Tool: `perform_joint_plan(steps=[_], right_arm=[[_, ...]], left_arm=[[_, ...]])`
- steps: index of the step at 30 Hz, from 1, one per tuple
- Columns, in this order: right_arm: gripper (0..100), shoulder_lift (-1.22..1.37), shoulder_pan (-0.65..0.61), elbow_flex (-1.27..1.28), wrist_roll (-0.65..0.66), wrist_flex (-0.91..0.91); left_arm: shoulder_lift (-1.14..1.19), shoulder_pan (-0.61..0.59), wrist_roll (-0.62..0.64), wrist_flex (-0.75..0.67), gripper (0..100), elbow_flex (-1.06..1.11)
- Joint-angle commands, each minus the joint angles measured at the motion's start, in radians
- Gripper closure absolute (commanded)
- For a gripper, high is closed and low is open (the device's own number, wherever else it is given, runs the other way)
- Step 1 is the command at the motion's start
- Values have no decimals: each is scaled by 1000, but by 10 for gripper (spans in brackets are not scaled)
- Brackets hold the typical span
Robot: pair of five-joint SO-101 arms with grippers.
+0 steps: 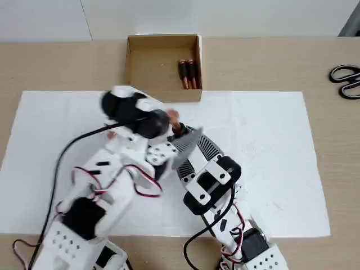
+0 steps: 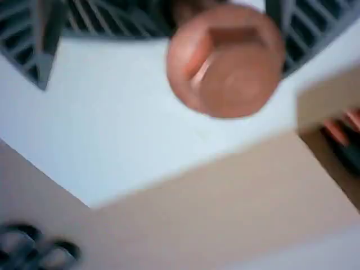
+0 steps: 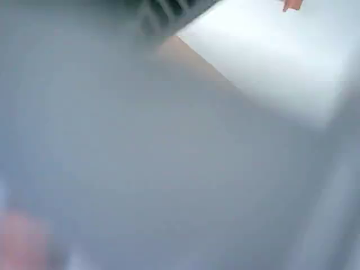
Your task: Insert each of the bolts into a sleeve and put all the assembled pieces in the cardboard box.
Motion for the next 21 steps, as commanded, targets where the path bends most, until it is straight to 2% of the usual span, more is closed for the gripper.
perform_joint_plan(steps=[1, 5, 9, 13, 15, 18, 19, 21], right_arm=[[995, -10, -2, -37, 5, -12], [995, -10, -2, -37, 5, -10], [995, -10, -2, -37, 5, -10], [995, -7, 54, -37, 5, -10], [995, 1, 97, -35, 5, -7], [996, 2, 127, -55, 5, 104], [996, 4, 130, -74, 5, 165], [996, 15, 143, -121, 5, 240]], left_arm=[[-15, -78, -78, -2, 761, -107], [-17, -140, -126, 14, 761, -171], [-17, -80, -130, 109, 761, -180], [-31, -126, -146, 78, 766, -232], [-74, -178, -167, 69, 814, -251], [-172, -218, -216, 69, 979, -202], [-210, -226, -230, 69, 1000, -171], [-292, -247, -233, 68, 972, -82]])
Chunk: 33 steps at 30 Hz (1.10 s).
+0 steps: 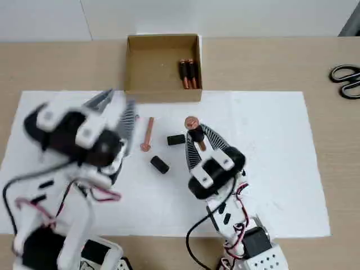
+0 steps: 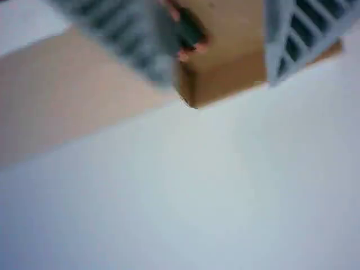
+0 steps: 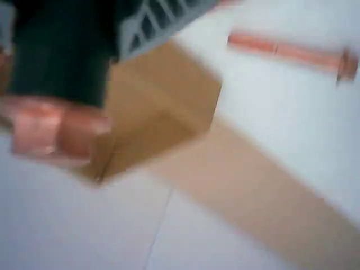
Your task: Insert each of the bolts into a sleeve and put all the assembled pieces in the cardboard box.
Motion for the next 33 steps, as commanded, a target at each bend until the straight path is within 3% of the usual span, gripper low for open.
perform_joint_plan(steps=[1, 9, 14, 18, 26, 33], right_arm=[[996, 25, 38, -141, 5, 110], [996, 588, 127, -608, 0, 185], [996, 1082, 124, -941, -5, 174], [996, 1466, 124, -1267, -117, 117], [996, 2141, 111, -1962, -259, 97], [995, 2502, 88, -2389, -371, 99]], left_arm=[[-132, -41, -12, -34, 980, 116], [-425, -238, -11, -333, 994, 573], [-540, -402, -9, -345, 994, 691], [-532, -506, -8, -344, 994, 691], [-532, -543, -8, -344, 994, 690], [-532, -542, -8, -344, 994, 690]])
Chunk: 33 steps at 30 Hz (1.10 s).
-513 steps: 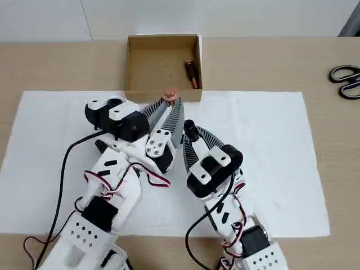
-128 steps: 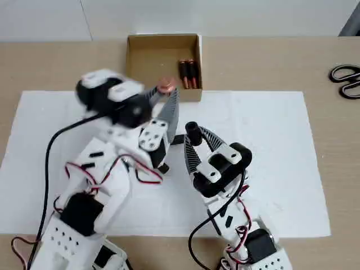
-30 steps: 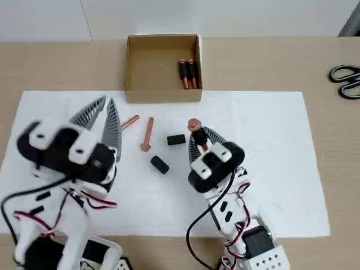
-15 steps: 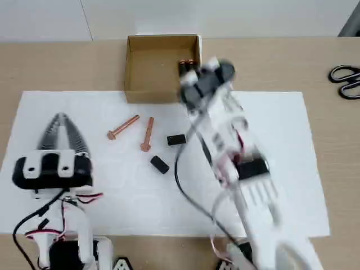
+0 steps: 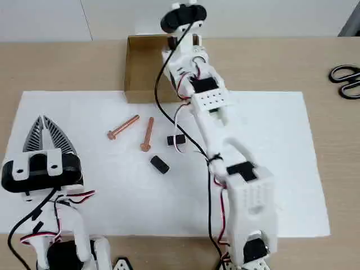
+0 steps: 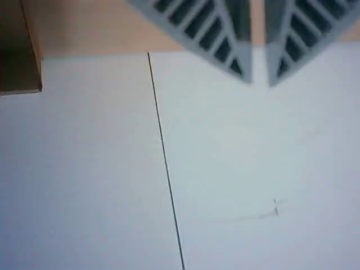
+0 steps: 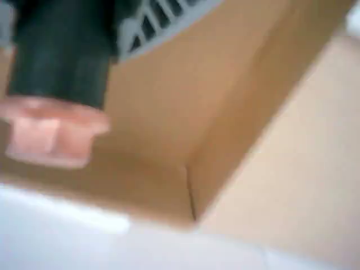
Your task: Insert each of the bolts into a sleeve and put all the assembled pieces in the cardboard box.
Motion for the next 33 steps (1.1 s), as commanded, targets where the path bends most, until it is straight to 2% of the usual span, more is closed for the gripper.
perform_joint_plan(steps=[1, 11, 15, 25, 33], right_arm=[[995, 108, -13, -247, -41, -33], [995, 325, -16, -407, -46, -25], [995, 343, -18, -407, -43, -19], [994, 361, -18, -408, -40, 148], [976, 357, -18, -408, -38, 157]], left_arm=[[-12, -5, 0, -23, 994, -4], [-12, 2, 0, -23, 994, -4], [-12, 2, 0, -23, 994, -4], [-12, 3, 0, -23, 994, -2], [-12, 3, 0, -23, 994, -2]])
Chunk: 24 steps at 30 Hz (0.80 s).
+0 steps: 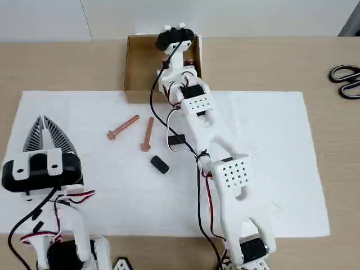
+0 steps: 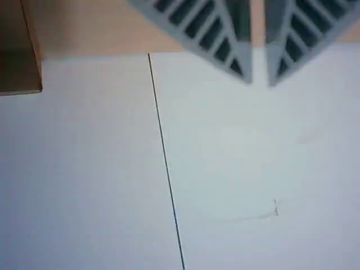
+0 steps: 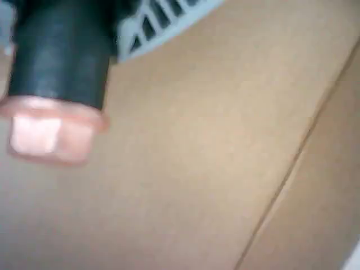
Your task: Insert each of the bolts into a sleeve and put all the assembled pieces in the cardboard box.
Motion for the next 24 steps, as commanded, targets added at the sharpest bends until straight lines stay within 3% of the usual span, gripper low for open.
perform_joint_plan(steps=[1, 6, 13, 18, 24], right_arm=[[952, -30, -2, -77, -2, 4], [809, -31, -4, -104, -2, 93], [800, -31, -4, -319, -5, 239], [800, -33, -4, -605, -6, 621], [800, -33, -27, -835, -3, 1092]], left_arm=[[-12, 3, 0, -21, 994, -2], [-11, 3, 0, -21, 994, -2], [-11, -5, 0, 44, 994, -5], [-11, -64, 2, 296, 994, -81], [-11, -244, 2, 451, 994, -85]])
